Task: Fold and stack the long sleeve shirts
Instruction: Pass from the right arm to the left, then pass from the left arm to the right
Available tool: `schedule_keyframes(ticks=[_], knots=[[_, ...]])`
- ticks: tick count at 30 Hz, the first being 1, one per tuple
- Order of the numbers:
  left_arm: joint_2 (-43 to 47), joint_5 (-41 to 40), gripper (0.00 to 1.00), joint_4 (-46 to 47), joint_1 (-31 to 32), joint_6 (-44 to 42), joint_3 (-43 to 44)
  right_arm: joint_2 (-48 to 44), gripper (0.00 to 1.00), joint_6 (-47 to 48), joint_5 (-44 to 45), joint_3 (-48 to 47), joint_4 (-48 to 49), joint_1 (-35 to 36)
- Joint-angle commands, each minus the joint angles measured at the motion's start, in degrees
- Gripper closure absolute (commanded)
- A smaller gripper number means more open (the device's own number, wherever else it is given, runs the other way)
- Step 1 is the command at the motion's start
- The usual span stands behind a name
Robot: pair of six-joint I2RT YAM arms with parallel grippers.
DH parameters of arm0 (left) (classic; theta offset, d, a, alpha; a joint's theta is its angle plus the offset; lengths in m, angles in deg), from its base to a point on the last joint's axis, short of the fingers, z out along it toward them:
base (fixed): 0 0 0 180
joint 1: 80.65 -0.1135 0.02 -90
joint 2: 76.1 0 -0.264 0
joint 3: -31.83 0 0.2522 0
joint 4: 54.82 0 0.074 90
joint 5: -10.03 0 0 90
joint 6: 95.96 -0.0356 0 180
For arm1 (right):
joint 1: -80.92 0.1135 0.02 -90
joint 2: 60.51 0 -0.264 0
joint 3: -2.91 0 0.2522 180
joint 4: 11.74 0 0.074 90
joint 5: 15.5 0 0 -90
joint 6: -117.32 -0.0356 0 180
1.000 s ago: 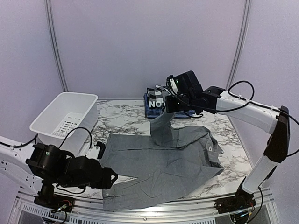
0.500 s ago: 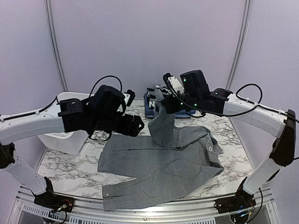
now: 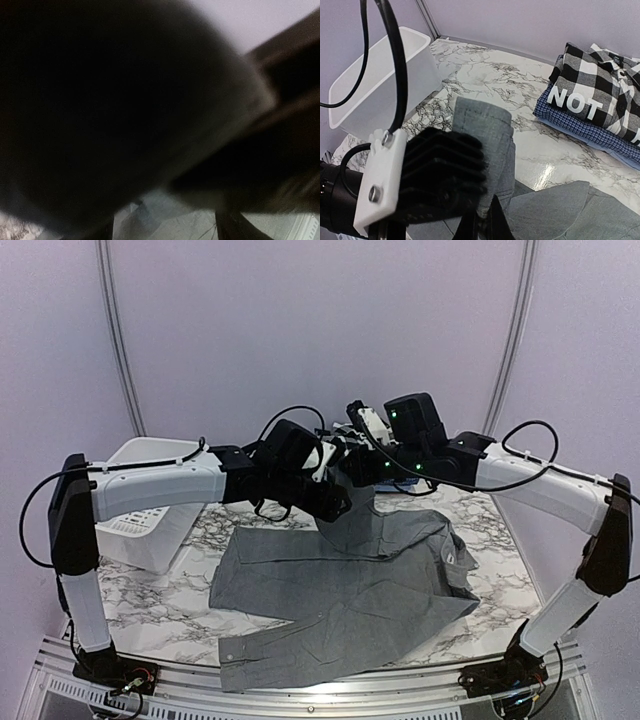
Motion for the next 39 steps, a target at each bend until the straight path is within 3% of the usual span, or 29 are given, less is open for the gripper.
schedule_keyframes(ticks=[1,5,7,10,14,19,26,34,39], knots=[[-2.95,3.31,0.40,5.69,-0.43,-0.30,3.08,0.19,0.98,-1.12,0.85,-2.08,0.09,-0.83],[-3.04,2.43,0.87,10.07,-1.60,2.29,0.88,-0.38,0.89,-1.47,1.23,-1.51,-0.01,-2.06],[-2.15,1.01,1.00,12.12,-1.90,3.08,-0.56,-0.99,0.78,-1.88,2.89,-0.84,0.01,-2.75],[-0.80,-2.18,1.00,13.72,-2.90,3.90,-2.07,-2.88,0.56,-3.64,6.39,1.46,0.19,-4.56],[0.74,-4.73,1.00,14.31,-5.34,5.92,-2.34,-8.36,0.38,-7.35,11.20,8.92,0.97,-9.38],[2.53,-4.37,1.00,14.61,-7.30,5.38,-1.26,-16.92,0.38,-11.46,16.78,22.48,0.07,-16.25],[2.55,-4.38,1.00,13.81,-9.12,3.88,3.79,-25.91,0.38,-16.97,17.21,39.69,2.88,-24.62],[0.27,-4.63,1.00,12.45,-10.47,2.76,12.38,-22.62,0.43,-18.07,13.94,48.88,8.81,-33.96],[-1.04,-3.84,1.00,11.68,-10.77,2.08,15.56,-18.13,0.51,-18.57,11.92,50.17,14.21,-34.30]])
